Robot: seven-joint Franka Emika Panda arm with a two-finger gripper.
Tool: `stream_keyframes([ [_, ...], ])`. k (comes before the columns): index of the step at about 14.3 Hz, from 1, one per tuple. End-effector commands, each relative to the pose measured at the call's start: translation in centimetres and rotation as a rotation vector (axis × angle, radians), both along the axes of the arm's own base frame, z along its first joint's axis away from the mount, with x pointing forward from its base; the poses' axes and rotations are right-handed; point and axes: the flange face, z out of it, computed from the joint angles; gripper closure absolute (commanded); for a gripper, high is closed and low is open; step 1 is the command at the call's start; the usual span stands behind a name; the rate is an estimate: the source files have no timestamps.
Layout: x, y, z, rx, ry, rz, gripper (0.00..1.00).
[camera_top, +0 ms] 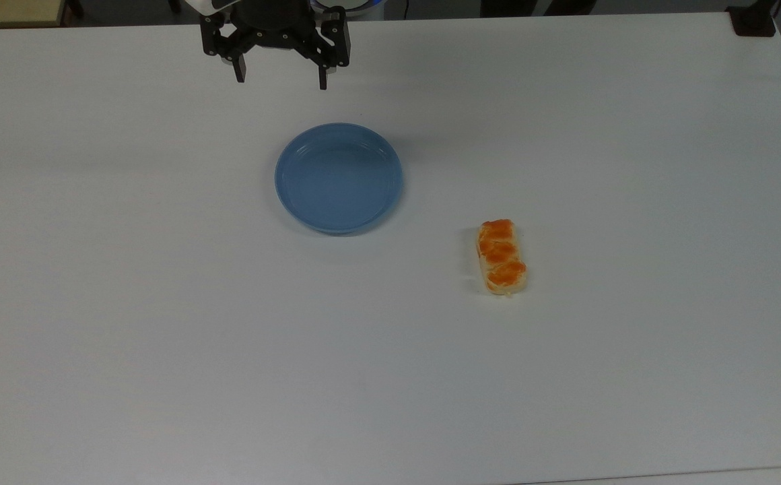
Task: Put the bread on a plate
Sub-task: 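Move the open gripper across the table toward the orange-topped bread roll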
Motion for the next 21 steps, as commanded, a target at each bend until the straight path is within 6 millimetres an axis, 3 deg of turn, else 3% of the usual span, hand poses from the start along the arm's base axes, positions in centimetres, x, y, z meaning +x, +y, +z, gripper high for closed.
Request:
stream_keyframes([
  [1,-1.2,0.1,1.2,-0.003,0.002,-0.016,0.00],
  [6,-1.2,0.0,0.9,0.000,0.016,-0.021,0.00],
  [12,-0.9,2.5,0.8,0.026,0.003,-0.044,0.00],
  [17,-0.6,9.4,0.1,0.104,-0.005,0.033,0.00],
  [20,0.8,14.5,-2.5,0.109,-0.035,0.019,0.00],
  [21,1.7,16.2,-4.4,0.108,-0.044,0.035,0.00],
])
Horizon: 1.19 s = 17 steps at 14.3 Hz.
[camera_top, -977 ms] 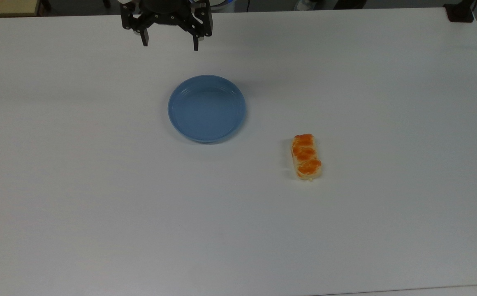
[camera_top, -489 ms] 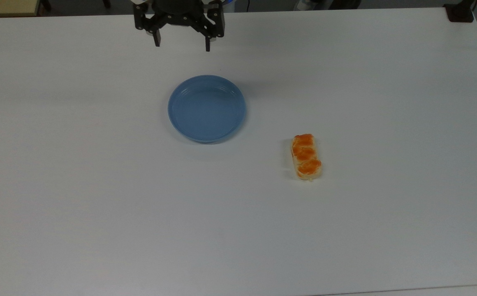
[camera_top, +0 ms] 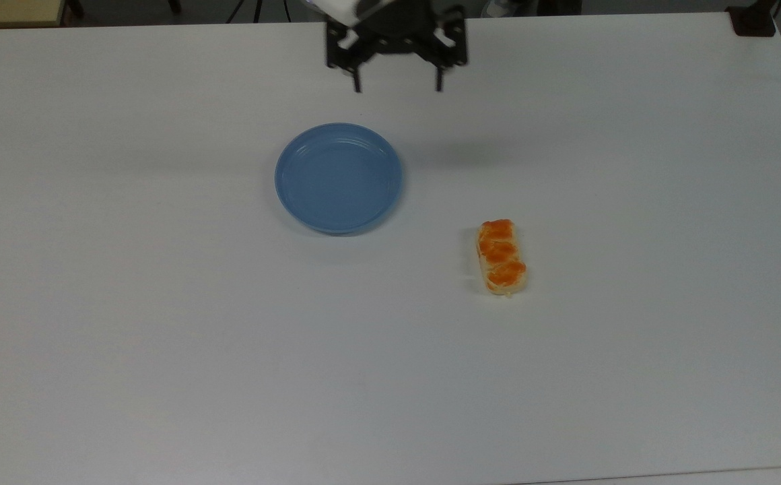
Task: Put the bread on a plate
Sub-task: 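Lower the open gripper over the bread roll and close on it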
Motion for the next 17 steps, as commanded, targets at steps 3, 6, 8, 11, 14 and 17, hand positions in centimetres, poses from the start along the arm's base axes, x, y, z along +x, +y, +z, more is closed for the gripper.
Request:
stream_keyframes([
  [3,3.0,5.8,-7.5,0.001,-0.010,0.023,0.00],
  [6,3.7,8.3,-10.5,-0.003,-0.015,0.024,0.00],
  [8,4.1,9.4,-12.4,-0.012,-0.008,0.035,0.00],
  [11,4.9,10.2,-15.9,-0.043,-0.002,0.025,0.00],
  [14,6.2,10.2,-17.6,-0.053,-0.022,0.018,0.00],
  [17,6.8,10.4,-18.1,-0.057,-0.028,0.004,0.00],
])
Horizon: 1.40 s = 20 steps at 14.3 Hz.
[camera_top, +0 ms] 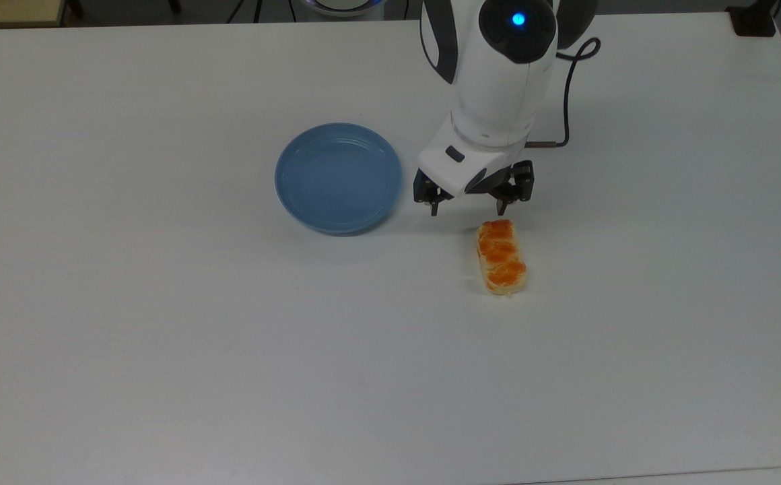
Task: Put the bread on a plate
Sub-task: 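Lower the open gripper over the bread roll and close on it, then lift the gripped bread roll up off the table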
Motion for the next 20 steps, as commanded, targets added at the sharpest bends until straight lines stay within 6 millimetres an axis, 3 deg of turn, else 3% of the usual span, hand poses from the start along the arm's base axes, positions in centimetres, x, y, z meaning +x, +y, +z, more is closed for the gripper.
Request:
stream_keyframes([
  [1,0.7,1.3,-0.2,-0.005,-0.022,-0.021,0.00],
  [7,0.9,4.4,-2.5,-0.005,-0.045,-0.021,0.00],
  [16,2.9,5.7,-6.2,-0.027,-0.045,-0.063,0.00],
  [18,2.7,6.8,-7.0,-0.027,-0.043,-0.072,0.00],
  [20,2.8,7.0,-7.1,-0.028,-0.063,-0.092,0.21],
])
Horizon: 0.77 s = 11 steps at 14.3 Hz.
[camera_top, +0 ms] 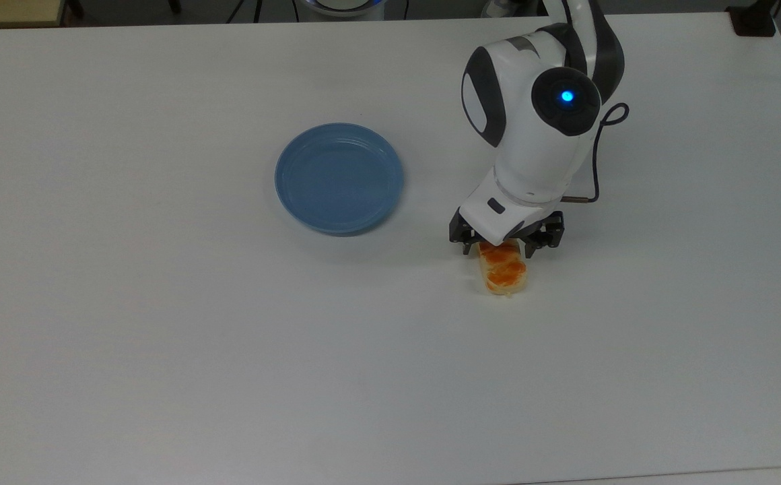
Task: Put the bread on a plate
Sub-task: 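Lift the gripped bread roll up off the table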
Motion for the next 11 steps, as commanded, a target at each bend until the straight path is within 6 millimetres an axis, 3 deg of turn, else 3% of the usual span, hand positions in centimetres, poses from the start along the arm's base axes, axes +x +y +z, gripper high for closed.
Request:
stream_keyframes([
  [1,0.3,1.0,-0.2,-0.016,-0.043,-0.029,0.34],
  [2,0.1,1.4,-0.2,-0.017,-0.043,-0.024,0.52],
  [3,0.1,1.5,-0.1,-0.018,-0.040,-0.022,0.61],
  [4,0.0,1.5,0.7,-0.015,-0.044,-0.018,0.63],
  [8,-1.3,-1.0,7.9,-0.009,-0.002,0.052,0.63],
  [11,-2.5,-6.3,10.0,-0.027,0.083,0.134,0.54],
])
